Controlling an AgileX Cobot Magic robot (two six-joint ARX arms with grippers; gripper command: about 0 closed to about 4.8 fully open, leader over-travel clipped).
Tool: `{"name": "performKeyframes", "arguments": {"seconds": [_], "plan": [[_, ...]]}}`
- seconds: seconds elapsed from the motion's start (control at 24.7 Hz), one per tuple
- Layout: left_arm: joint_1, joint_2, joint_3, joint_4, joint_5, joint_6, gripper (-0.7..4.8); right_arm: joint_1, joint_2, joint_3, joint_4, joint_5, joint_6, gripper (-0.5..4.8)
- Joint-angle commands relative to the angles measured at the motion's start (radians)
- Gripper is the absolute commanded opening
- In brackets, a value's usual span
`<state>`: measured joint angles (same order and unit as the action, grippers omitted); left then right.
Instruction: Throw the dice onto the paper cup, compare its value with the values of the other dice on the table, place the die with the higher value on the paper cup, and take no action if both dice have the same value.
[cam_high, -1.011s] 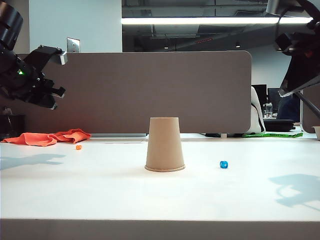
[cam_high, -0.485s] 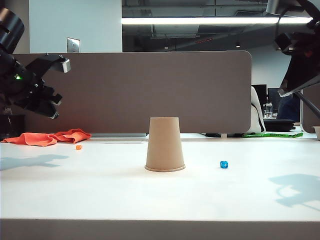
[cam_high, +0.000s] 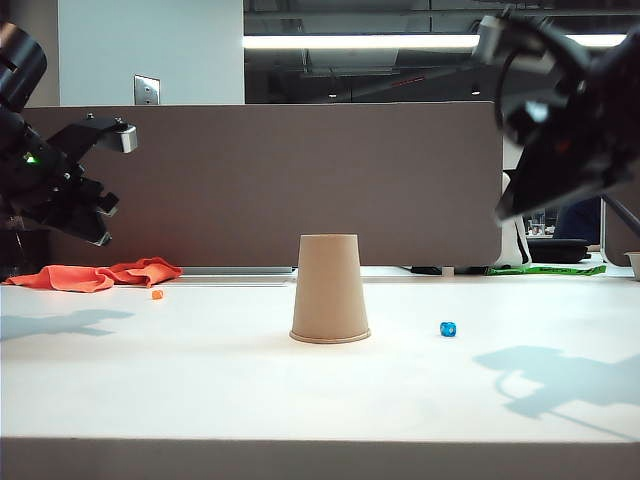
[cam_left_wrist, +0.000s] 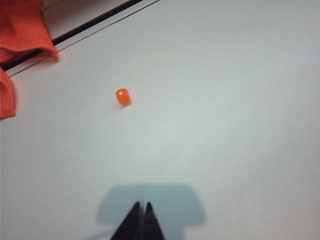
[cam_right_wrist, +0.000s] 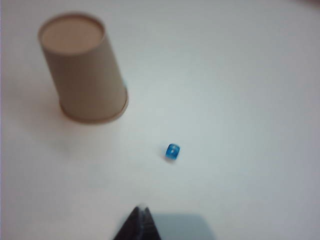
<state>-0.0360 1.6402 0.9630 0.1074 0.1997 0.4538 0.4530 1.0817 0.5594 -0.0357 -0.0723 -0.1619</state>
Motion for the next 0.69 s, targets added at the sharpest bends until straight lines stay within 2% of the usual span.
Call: {"name": "performKeyframes", "arguments": {"seconds": [0.04, 0.28, 0.49, 0.69], "plan": [[0.0, -0.005, 0.001, 0.002, 0.006, 0.002, -0.06, 0.003, 0.041, 0.005, 0.067, -0.011, -0.022, 1.0], [0.0, -0.005, 0.001, 0.003, 0.007, 0.001, -0.05, 0.02, 0.076, 0.005, 0.116, -0.042, -0.022, 1.1], [0.0, -0.005, 0.001, 0.003, 0.007, -0.001, -0.05, 0.022, 0.138, 0.005, 0.146, -0.045, -0.025, 1.8], [0.0, -0.005, 0.001, 0.004, 0.007, -0.001, -0.05, 0.022, 0.174, 0.005, 0.173, -0.036, -0.074, 1.81]]}}
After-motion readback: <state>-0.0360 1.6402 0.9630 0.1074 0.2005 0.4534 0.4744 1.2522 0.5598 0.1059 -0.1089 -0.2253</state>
